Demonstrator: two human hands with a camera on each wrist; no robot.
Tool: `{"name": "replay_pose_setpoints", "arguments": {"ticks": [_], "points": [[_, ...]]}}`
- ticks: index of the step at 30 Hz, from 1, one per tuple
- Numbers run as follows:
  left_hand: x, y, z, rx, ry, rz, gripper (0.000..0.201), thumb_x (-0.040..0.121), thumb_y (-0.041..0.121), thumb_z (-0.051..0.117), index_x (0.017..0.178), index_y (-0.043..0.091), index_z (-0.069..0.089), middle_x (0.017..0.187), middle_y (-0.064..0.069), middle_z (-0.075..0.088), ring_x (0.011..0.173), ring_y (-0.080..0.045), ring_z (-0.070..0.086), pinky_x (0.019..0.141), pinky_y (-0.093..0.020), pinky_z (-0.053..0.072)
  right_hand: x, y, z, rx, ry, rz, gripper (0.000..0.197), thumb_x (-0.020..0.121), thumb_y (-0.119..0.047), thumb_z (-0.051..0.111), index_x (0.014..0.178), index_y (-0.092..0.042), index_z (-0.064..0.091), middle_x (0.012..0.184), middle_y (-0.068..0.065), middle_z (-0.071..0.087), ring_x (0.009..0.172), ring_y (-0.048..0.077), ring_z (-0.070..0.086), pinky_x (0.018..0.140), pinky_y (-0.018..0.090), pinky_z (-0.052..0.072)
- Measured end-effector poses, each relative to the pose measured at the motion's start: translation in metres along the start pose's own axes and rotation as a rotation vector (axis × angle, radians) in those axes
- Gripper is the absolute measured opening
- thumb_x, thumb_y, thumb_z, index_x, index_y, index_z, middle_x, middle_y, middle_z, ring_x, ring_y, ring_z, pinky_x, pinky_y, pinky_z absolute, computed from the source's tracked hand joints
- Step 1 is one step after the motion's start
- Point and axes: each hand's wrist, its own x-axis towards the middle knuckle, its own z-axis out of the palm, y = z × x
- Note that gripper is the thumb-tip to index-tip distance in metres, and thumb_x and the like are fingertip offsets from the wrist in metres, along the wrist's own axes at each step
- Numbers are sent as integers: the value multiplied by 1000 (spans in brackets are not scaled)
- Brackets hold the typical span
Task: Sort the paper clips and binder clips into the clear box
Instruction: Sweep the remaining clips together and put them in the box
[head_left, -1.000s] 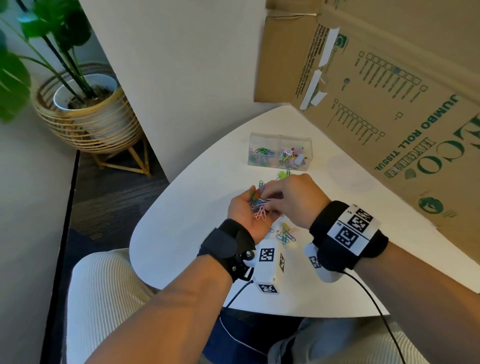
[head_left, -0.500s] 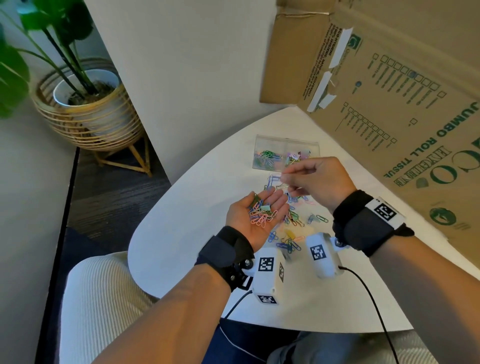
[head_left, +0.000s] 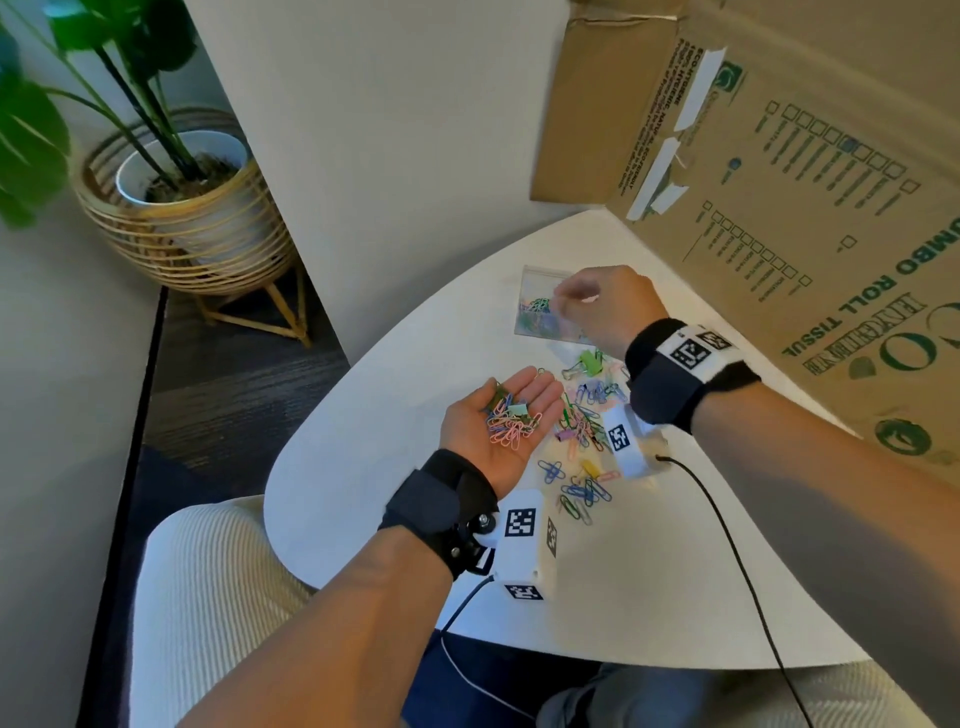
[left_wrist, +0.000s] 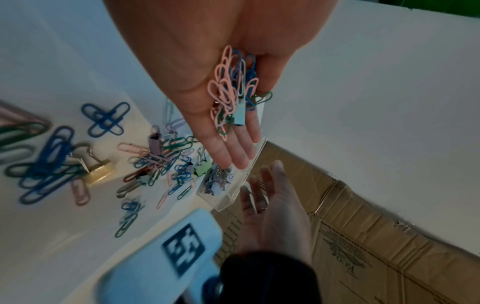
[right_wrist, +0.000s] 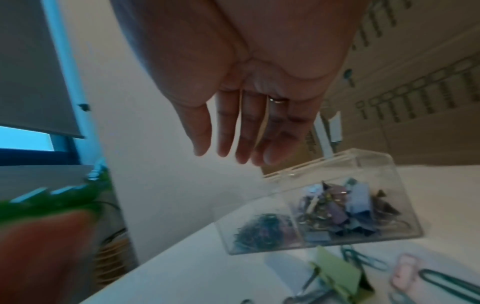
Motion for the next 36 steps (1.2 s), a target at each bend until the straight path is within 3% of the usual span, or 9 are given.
{"name": "replay_pose_setpoints", "arguments": {"ticks": [4, 6, 9, 12, 16, 19, 26, 31, 36], "points": [[4, -2, 0, 19, -7, 26, 47, 103, 27, 27, 115, -6, 57, 89, -22, 69, 81, -33, 68, 89, -46, 51, -48, -10, -1, -39, -313, -153, 11, 87, -23, 67, 78, -24, 74, 78, -9, 75, 75, 5, 70, 74, 23, 54], [4, -6, 0, 32, -21, 15, 50, 102, 30, 28, 120, -5, 58, 98, -21, 66, 80, -30, 66, 99, -42, 44, -61, -8, 3, -162, -394, -203, 17, 86, -28, 68, 71, -35, 68, 83, -10, 75, 74, 4, 69, 70, 24, 54], [2, -11, 2, 24, -17, -23, 54, 100, 30, 31, 97, -6, 72, 100, -20, 61, 92, -31, 57, 113, -41, 27, -70, -4, 11, -404, -377, -300, 11, 88, -36, 64, 79, -32, 69, 85, -8, 70, 71, 10, 62, 65, 28, 48], [-4, -14, 5, 68, -16, -5, 53, 101, 29, 31, 93, -5, 71, 98, -23, 66, 90, -33, 62, 99, -41, 44, -75, -1, 13, -264, -319, -278, 14, 88, -28, 63, 76, -30, 68, 105, -15, 71, 69, 1, 59, 70, 26, 48], [-11, -14, 8, 113, 14, 26, 48, 102, 29, 29, 101, -3, 65, 95, -22, 68, 81, -33, 68, 77, -39, 55, -85, 2, 12, -223, -264, -284, 13, 88, -26, 62, 77, -27, 69, 105, -15, 72, 83, 11, 64, 79, 33, 53], [-12, -18, 10, 67, 27, 6, 44, 101, 27, 35, 90, -2, 66, 90, -19, 64, 84, -31, 64, 91, -40, 48, -93, 0, 16, -328, -239, -316, 10, 89, -31, 62, 94, -30, 70, 95, -12, 71, 83, 12, 62, 77, 31, 52], [-16, -22, 13, 95, -13, -10, 41, 101, 28, 32, 99, -1, 61, 96, -21, 67, 87, -31, 65, 79, -38, 54, -95, 2, 12, 176, -228, -79, 22, 81, -5, 72, 92, -24, 74, 81, -6, 67, 70, 4, 59, 67, 16, 51], [-8, -22, 11, 27, -21, -35, 37, 100, 28, 36, 119, 2, 55, 107, -21, 63, 99, -33, 61, 86, -46, 53, -94, 7, 4, 478, -237, 23, 28, 84, 2, 70, 101, -21, 73, 89, 4, 66, 71, 16, 64, 71, 27, 59], [-7, -24, 14, 26, -54, -43, 41, 103, 25, 30, 106, -4, 58, 95, -23, 67, 93, -36, 64, 84, -51, 53, -87, 16, -4, 528, -140, 35, 22, 92, -1, 61, 105, -15, 72, 79, 1, 72, 60, 5, 63, 55, 12, 45]]}}
